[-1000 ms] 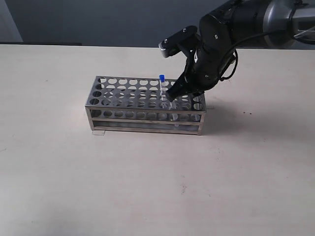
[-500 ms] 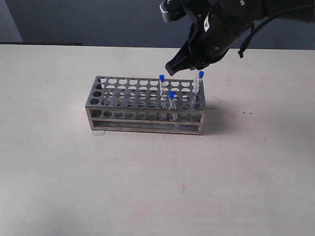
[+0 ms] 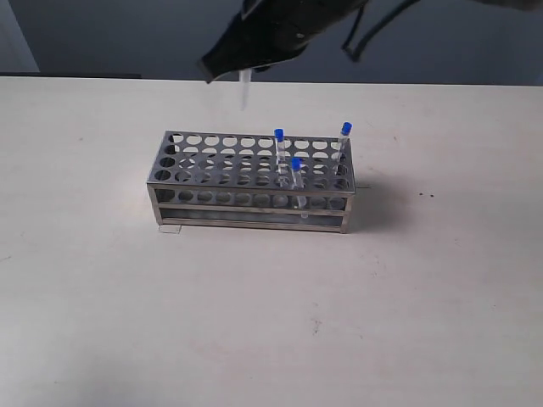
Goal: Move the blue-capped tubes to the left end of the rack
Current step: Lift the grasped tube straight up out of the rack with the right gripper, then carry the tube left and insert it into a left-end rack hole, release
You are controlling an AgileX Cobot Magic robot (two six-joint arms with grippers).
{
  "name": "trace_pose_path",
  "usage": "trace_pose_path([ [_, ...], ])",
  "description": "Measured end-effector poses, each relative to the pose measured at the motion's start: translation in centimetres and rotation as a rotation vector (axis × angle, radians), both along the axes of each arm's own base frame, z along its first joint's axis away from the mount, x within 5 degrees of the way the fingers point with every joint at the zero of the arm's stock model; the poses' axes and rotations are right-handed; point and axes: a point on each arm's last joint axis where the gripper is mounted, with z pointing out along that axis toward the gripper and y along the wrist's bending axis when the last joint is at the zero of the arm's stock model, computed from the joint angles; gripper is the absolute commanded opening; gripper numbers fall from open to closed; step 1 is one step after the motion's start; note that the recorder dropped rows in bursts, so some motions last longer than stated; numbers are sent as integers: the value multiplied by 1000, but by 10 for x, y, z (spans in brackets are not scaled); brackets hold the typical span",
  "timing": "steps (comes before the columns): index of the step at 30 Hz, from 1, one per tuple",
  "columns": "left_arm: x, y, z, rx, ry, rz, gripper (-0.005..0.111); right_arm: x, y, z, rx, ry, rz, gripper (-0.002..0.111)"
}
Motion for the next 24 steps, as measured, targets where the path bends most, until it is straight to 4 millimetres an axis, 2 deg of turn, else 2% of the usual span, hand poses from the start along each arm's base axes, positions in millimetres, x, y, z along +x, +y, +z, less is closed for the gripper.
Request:
trace_pose_path([
  [5,0,0,0,0,0,0,0,21,39,-19,-26,42,57,-1],
  [10,0,0,0,0,0,0,0,33,65,-34,-28,95,97,-1],
  [14,0,0,0,0,0,0,0,36,77,-41,1,122,118,-1],
  [24,0,0,0,0,0,0,0,41,88,-63,-11,130,139,-1],
])
